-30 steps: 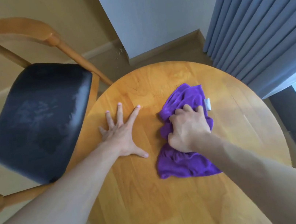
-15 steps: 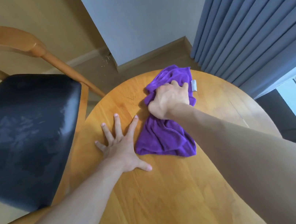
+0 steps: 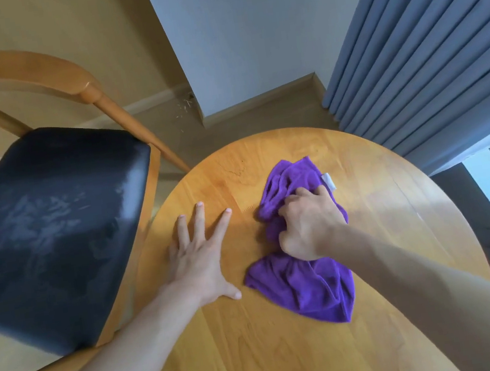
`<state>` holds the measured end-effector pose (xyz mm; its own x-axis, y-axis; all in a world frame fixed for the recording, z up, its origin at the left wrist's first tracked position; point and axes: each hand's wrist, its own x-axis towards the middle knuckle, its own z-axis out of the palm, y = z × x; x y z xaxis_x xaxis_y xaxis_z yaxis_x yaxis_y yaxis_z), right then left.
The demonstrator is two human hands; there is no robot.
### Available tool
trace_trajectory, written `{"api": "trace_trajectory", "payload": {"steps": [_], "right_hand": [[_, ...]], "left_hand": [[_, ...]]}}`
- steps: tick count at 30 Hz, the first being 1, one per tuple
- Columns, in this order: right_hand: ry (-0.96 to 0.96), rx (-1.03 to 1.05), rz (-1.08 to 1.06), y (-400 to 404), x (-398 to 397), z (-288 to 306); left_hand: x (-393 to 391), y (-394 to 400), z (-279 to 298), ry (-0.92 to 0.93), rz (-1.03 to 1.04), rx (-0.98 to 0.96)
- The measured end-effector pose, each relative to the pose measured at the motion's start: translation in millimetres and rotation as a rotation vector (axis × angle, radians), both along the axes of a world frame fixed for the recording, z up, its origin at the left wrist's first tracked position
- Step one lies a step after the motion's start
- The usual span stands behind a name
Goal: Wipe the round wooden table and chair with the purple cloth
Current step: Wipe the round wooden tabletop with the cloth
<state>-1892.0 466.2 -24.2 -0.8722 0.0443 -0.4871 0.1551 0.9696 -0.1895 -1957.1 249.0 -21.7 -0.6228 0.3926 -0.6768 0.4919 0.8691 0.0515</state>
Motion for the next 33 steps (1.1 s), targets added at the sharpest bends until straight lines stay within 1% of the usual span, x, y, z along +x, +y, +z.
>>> {"api": "trace_trajectory", "payload": {"steps": [2,4,8,11,16,19,21,24,26,27,30,33], "right_hand": [[0.056,0.016,-0.14,-0.2,-29.4,-3.1],[0.069,0.018,-0.24,-1.5,-62.1,-6.9],[0.063,0.046,-0.272,-17.1,-93.9,-14.2],[0.053,0.028,-0.189,-34.6,-78.0,-11.0],[0.015,-0.014,0.107,-56.8,-31.7,-1.9],[0.002,-0.027,0.169,-47.8,-20.7,-3.5],[0.029,-0.017,0.137,-41.9,-31.1,-5.7],[0.104,-0.018,-0.054,-41.2,-61.6,-10.6],[0.148,-0.011,-0.162,-44.0,-82.6,-15.9],[0.137,0.0,-0.197,-47.1,-91.6,-17.1],[0.075,0.039,-0.235,-60.0,-107.1,-17.3],[0.078,0.062,-0.23,-75.0,-110.4,-16.5]], "left_hand": [[-4.4,-13.9,0.5,-0.001,-0.015,-0.044],[-5.6,-14.6,-1.1,-0.026,-0.01,-0.062],[-4.4,-5.8,-7.1,-0.072,0.036,-0.075],[-5.0,-7.3,-9.9,-0.073,0.051,-0.064],[-6.6,-4.8,-8.1,-0.078,0.09,-0.058],[-5.6,-4.8,-8.9,-0.071,0.104,-0.044],[-6.0,-4.9,-8.8,-0.057,0.096,-0.032],[-3.3,-10.2,-7.6,-0.047,0.063,-0.009],[-3.1,-21.7,-4.9,-0.001,0.021,0.053],[-5.4,-30.1,-2.5,0.015,-0.005,0.085],[-19.8,-64.5,3.3,0.015,-0.018,0.157],[-30.5,-97.3,5.7,0.042,-0.054,0.133]]}}
